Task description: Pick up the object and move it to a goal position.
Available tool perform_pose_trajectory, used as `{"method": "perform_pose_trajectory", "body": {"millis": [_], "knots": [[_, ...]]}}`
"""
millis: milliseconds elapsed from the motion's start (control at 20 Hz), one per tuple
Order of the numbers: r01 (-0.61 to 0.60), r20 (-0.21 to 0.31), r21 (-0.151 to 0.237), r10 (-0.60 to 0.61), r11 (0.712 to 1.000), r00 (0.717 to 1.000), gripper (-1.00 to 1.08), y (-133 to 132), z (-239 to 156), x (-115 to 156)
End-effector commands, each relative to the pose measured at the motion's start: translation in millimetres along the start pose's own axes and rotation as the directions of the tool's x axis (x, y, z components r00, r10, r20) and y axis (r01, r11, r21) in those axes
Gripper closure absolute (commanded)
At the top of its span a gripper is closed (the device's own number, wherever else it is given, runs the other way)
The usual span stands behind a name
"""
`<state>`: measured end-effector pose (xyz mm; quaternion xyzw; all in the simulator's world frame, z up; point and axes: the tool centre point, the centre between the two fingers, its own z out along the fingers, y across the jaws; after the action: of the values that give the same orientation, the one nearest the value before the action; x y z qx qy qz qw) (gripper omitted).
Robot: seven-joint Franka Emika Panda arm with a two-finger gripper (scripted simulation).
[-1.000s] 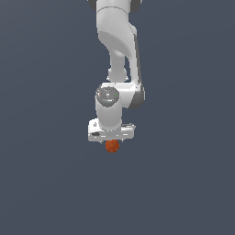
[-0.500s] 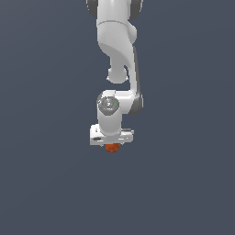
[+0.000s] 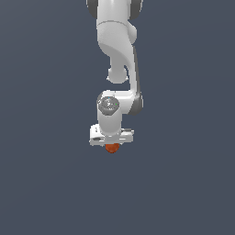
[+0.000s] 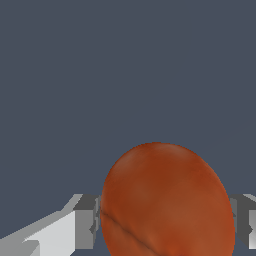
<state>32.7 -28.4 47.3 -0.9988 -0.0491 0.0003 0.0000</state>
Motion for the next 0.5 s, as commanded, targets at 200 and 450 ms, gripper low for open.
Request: {"method": "perform_pose_trajectory", "body": {"millis": [200,450], "knots": [[-0.012,-0.020,-0.005,0.011,1.000,1.000,1.08,7,-11,7],[-0.060,-0.100,-0.024,0.057,0.998,0.993,1.08,37,-58,31]]}}
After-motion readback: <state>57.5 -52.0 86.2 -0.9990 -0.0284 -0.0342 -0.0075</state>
